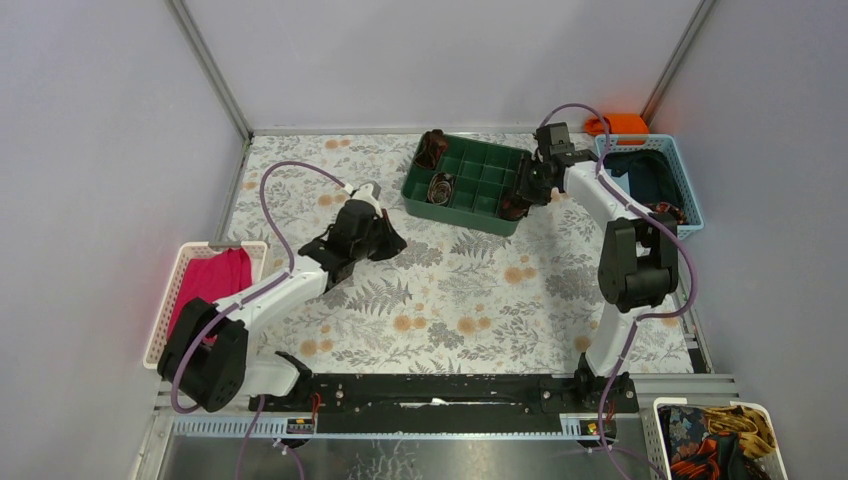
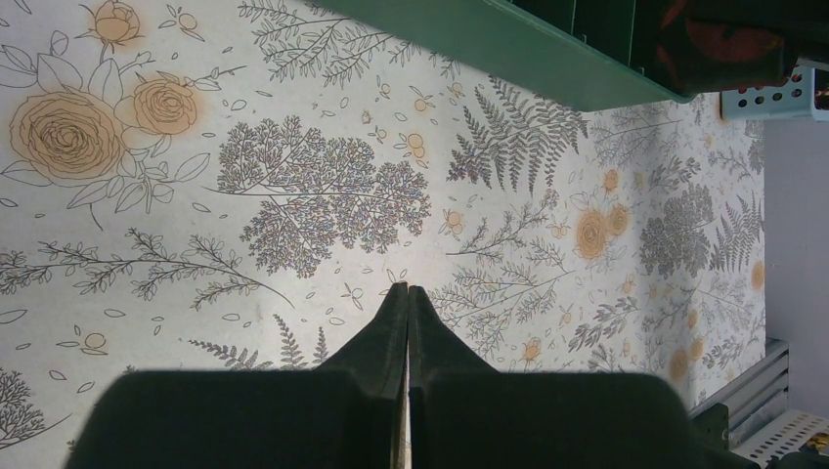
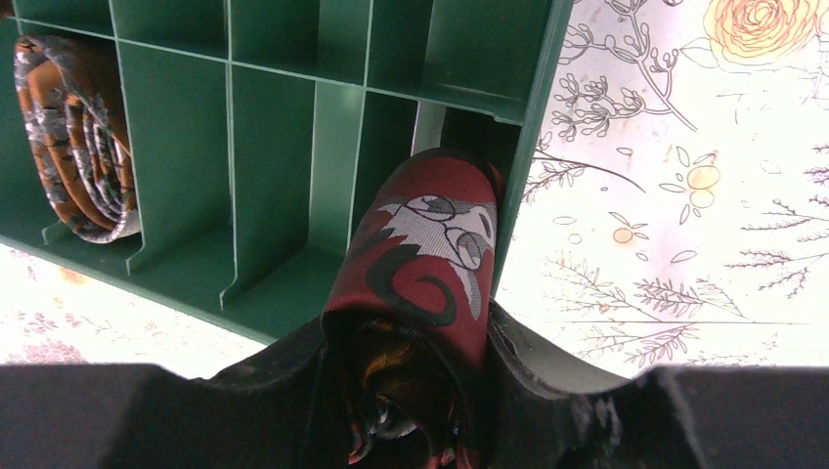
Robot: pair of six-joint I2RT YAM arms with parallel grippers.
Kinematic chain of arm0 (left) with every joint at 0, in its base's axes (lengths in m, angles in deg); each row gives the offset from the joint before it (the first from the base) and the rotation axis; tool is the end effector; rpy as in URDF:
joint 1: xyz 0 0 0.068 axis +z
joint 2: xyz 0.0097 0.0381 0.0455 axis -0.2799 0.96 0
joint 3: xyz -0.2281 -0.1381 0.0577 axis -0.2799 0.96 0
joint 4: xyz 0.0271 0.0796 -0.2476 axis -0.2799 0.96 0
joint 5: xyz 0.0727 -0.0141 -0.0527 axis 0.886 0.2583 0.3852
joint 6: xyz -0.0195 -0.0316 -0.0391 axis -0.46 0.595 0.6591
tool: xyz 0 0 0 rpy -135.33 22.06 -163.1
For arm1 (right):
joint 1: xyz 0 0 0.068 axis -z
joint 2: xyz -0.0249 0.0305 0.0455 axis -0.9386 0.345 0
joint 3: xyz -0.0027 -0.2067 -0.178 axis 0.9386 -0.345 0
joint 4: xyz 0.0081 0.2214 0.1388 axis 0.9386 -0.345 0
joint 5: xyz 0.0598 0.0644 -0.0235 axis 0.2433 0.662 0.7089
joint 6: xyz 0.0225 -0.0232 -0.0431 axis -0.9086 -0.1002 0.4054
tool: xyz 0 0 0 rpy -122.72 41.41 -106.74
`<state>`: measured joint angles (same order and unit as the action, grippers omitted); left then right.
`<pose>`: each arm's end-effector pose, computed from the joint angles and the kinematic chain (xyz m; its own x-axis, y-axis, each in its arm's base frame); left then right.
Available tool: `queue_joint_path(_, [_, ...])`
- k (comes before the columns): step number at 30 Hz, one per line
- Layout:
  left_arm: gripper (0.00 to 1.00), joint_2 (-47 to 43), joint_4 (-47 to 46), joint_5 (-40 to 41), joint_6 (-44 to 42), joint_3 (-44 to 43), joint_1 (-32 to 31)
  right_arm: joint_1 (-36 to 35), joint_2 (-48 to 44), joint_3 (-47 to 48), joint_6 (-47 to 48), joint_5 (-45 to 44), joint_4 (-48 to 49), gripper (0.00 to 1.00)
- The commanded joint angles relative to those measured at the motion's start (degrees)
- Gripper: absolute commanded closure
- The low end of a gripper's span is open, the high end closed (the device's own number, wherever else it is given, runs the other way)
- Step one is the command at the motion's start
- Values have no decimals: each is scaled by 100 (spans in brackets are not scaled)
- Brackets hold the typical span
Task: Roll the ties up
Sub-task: Place the tie in the storage box.
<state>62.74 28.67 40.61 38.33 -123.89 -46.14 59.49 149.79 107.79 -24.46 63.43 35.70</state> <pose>0.2445 -0.1431 0.2291 -0.7282 -0.3084 -0.6120 0.1090 0.8295 -0.5478 0.4092 0.0799 0.2426 -0.8120 0.1952 -0.5501 0.0091 0.9465 0.3225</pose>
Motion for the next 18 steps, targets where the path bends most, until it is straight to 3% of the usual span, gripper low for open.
queue_joint_path(1, [100, 105, -286, -94, -29, -42, 40, 7, 125, 275, 325, -448, -551, 100])
queue_joint_path(7, [100, 200, -311, -120, -28, -41, 36, -45, 295, 198, 385, -541, -480, 100])
queue_joint_path(14, [100, 282, -309, -133, -40, -75, 36, -318, 799, 822, 440, -431, -671, 100])
queue_joint_path(18, [100, 305, -311, -112, -53, -86, 36, -512, 1067, 922, 334, -795, -775, 100])
